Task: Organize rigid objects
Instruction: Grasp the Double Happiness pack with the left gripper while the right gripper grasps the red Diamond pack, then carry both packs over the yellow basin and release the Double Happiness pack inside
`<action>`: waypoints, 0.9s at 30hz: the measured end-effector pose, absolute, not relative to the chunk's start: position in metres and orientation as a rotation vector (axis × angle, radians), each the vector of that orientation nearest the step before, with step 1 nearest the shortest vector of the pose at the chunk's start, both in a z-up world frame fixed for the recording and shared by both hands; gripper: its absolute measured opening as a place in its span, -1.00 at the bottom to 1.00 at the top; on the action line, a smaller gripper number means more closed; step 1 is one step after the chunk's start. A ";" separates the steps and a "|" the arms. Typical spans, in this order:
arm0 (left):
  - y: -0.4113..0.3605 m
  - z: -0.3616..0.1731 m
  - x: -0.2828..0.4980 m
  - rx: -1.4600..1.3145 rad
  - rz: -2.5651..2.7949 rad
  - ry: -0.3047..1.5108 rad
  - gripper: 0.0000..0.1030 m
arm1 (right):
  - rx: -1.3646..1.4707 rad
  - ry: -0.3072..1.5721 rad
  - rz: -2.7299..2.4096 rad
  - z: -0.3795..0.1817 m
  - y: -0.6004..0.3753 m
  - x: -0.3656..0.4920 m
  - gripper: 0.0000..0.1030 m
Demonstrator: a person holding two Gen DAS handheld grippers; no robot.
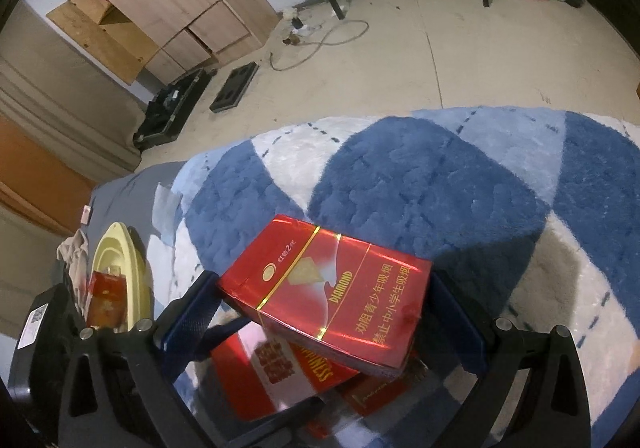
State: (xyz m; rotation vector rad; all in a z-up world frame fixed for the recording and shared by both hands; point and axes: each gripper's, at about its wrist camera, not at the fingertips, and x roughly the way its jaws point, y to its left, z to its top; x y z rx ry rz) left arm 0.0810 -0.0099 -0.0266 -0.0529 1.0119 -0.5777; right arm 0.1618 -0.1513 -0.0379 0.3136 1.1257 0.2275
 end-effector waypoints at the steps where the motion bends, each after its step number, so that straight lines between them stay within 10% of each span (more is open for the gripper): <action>1: -0.008 -0.026 0.084 -0.060 -0.582 1.017 0.27 | 0.319 1.112 0.225 -0.035 -0.154 0.157 0.99; 27: 0.063 0.063 0.013 -0.011 -0.211 0.808 0.17 | 0.018 0.792 0.110 0.028 -0.157 0.038 0.98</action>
